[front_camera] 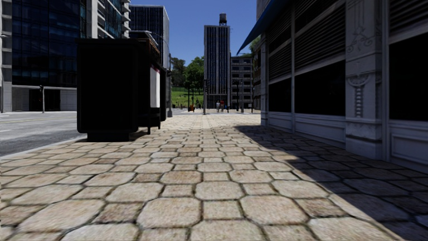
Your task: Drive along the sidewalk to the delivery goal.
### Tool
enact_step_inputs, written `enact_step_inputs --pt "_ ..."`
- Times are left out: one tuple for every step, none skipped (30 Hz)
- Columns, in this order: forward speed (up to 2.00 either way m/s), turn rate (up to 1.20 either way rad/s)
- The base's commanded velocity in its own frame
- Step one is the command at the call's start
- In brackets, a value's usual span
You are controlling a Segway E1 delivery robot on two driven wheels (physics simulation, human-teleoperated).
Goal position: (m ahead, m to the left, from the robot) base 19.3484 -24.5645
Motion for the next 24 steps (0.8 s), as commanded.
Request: enact_step_inputs --pt "2.0 0.0" --pt "2.0 0.0" --pt "2.0 0.0" --pt "2.0 0.0" --pt "2.0 0.0" --pt "2.0 0.0" --pt "2.0 0.0" --pt "2.0 0.0" --pt "2.0 0.0" --pt "2.0 0.0" --pt "2.0 0.0" --pt "2.0 0.0" --pt "2.0 0.0" --pt "2.0 0.0" --pt "2.0 0.0" --pt "2.0 0.0" --pt "2.0 0.0" --pt "2.0 0.0" --pt "2.0 0.0" --pt "2.0 0.0" --pt "2.0 0.0" --pt "2.0 0.0" --pt "2.0 0.0" --pt "2.0 0.0"
